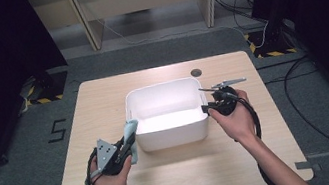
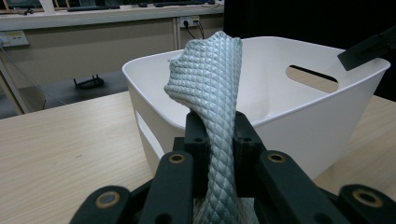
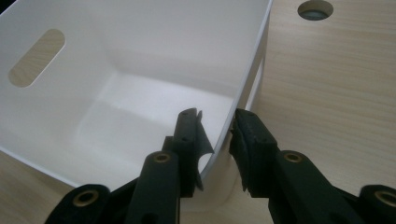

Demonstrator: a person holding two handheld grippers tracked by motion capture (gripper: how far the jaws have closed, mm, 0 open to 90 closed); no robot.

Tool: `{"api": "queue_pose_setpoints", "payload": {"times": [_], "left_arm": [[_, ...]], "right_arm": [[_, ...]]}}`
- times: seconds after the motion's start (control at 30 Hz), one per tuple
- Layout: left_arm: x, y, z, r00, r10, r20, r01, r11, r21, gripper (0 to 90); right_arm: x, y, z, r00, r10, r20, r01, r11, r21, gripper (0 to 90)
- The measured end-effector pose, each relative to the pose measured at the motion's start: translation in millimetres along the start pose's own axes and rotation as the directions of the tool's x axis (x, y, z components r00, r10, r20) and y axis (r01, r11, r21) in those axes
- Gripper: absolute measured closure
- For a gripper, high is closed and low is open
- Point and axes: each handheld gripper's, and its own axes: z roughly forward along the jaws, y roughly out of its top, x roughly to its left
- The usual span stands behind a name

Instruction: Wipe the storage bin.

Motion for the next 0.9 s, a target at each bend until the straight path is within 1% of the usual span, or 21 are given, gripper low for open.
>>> {"api": "queue_pose_setpoints", "payload": {"times": [0.03,0.07,0.13,0.17,0.2,0.23,0.3,0.37,0.4,0.47,0.5,0.53,0.6,0.67,0.7,0.73,0.83,0.9], "left_arm": [[0.0,0.0,0.0,1.0000,0.000,0.000,0.000,1.0000,0.000,80.0],[-2.5,-0.4,-4.3,1.0000,0.003,0.002,-0.003,1.0000,-0.003,80.0],[-5.9,-1.5,-10.3,1.0000,0.000,0.006,0.000,1.0000,-0.009,80.0],[-5.9,-1.5,-10.3,1.0000,0.000,0.006,0.000,1.0000,-0.009,80.0],[-8.4,-2.7,-12.8,1.0000,0.003,0.007,-0.003,1.0000,-0.008,80.0],[-14.0,-6.8,-15.2,0.9997,-0.001,0.023,0.001,1.0000,0.003,80.0],[-19.7,-11.9,-13.2,0.9992,0.008,0.040,-0.009,0.9996,0.027,80.1],[-21.7,-16.7,-7.1,0.9991,0.000,0.042,-0.002,0.9989,0.047,80.1],[-21.1,-18.5,-3.9,0.9992,-0.010,0.038,0.008,0.9987,0.051,80.1],[-19.4,-20.1,0.7,0.9996,-0.018,0.023,0.017,0.9985,0.052,80.2],[-18.9,-20.0,1.6,0.9999,-0.012,0.010,0.012,0.9985,0.054,80.2],[-18.9,-20.0,1.6,0.9999,-0.012,0.010,0.012,0.9985,0.054,80.2],[-16.9,-20.2,3.0,0.9997,0.011,-0.024,-0.010,0.9985,0.055,80.3],[-16.1,-20.9,3.2,0.9996,0.011,-0.025,-0.010,0.9985,0.054,80.2],[-14.0,-21.9,2.5,0.9995,0.012,-0.029,-0.011,0.9987,0.049,80.2],[-13.3,-22.2,1.6,0.9995,0.012,-0.031,-0.011,0.9990,0.043,80.2],[-12.7,-23.3,-2.0,0.9993,0.010,-0.036,-0.009,0.9995,0.029,80.2],[-11.0,-26.8,-8.2,0.9984,0.004,-0.056,-0.003,0.9998,0.022,80.2]], "right_arm": [[0.9,0.7,0.4,1.0000,-0.004,0.005,0.004,1.000,0.001,71.7],[2.0,1.1,0.3,0.9999,-0.002,0.010,0.002,1.000,0.007,71.8],[3.3,1.0,-0.5,0.9999,0.005,0.012,-0.005,1.000,-0.005,71.0],[3.6,1.2,-2.0,0.9999,0.003,0.011,-0.003,1.000,-0.012,69.8],[4.4,1.6,-4.1,0.9999,0.008,0.013,-0.008,1.000,-0.010,69.4],[4.5,1.8,-6.8,0.9998,0.005,0.021,-0.005,1.000,-0.019,69.1],[5.0,1.4,-12.2,0.9992,-0.002,0.039,0.003,1.000,-0.021,71.8],[6.8,-0.3,-13.8,0.9996,0.001,0.027,0.000,1.000,-0.019,73.5],[7.9,-1.2,-12.9,0.9997,-0.006,0.023,0.007,1.000,-0.014,72.8],[9.8,-2.7,-10.2,0.9988,-0.024,0.043,0.025,1.000,-0.015,72.8],[9.7,-2.4,-9.1,0.9989,-0.024,0.040,0.025,1.000,-0.017,72.9],[9.6,-1.6,-8.5,0.9993,-0.018,0.032,0.019,1.000,-0.016,73.2],[9.9,0.1,-6.6,0.9995,-0.022,0.021,0.022,1.000,-0.022,73.8],[10.8,0.7,-5.6,0.9994,-0.028,0.019,0.029,0.999,-0.022,73.9],[12.7,1.6,-3.3,0.9989,-0.043,0.022,0.043,0.999,-0.029,74.0],[13.2,2.0,-2.2,0.9988,-0.045,0.020,0.046,0.998,-0.033,74.0],[12.9,2.7,-0.3,0.9994,-0.034,0.008,0.034,0.999,-0.039,74.5],[13.9,2.7,0.1,0.9994,-0.032,0.016,0.032,0.999,-0.042,74.7]]}}
